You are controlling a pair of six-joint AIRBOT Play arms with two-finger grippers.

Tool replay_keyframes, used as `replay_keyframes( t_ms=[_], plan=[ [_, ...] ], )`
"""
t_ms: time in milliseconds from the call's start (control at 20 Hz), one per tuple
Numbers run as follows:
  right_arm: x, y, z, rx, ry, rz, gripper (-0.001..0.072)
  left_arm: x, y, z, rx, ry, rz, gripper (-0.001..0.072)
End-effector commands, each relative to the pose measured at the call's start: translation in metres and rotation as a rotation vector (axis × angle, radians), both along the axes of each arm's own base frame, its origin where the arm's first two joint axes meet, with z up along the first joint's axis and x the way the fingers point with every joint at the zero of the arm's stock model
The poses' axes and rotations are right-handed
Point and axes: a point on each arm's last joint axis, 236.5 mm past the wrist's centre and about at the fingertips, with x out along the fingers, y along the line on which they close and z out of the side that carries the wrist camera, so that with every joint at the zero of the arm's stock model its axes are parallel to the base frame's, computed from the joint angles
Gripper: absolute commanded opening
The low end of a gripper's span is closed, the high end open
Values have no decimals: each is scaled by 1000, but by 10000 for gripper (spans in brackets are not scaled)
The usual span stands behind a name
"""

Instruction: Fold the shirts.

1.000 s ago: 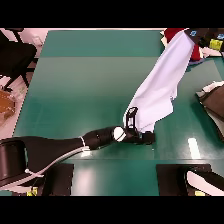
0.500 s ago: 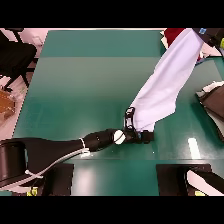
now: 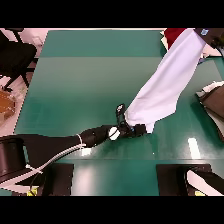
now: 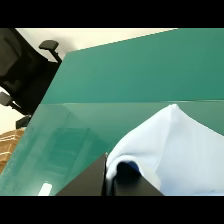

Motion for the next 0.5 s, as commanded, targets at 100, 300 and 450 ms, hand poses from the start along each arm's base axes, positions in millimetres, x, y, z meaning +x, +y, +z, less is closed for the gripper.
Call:
replay_keyframes(
  t_ms=[100,300,450],
  plan=[
    [-4,17,3,8,-7,38,20,21,4,2,-31,-21,100,235],
    [-2,15,5,18,-9,27,20,11,3,-3,-19,19,71,269],
    [1,12,8,26,-24,9,19,-18,0,-13,4,127,18,553]
  ],
)
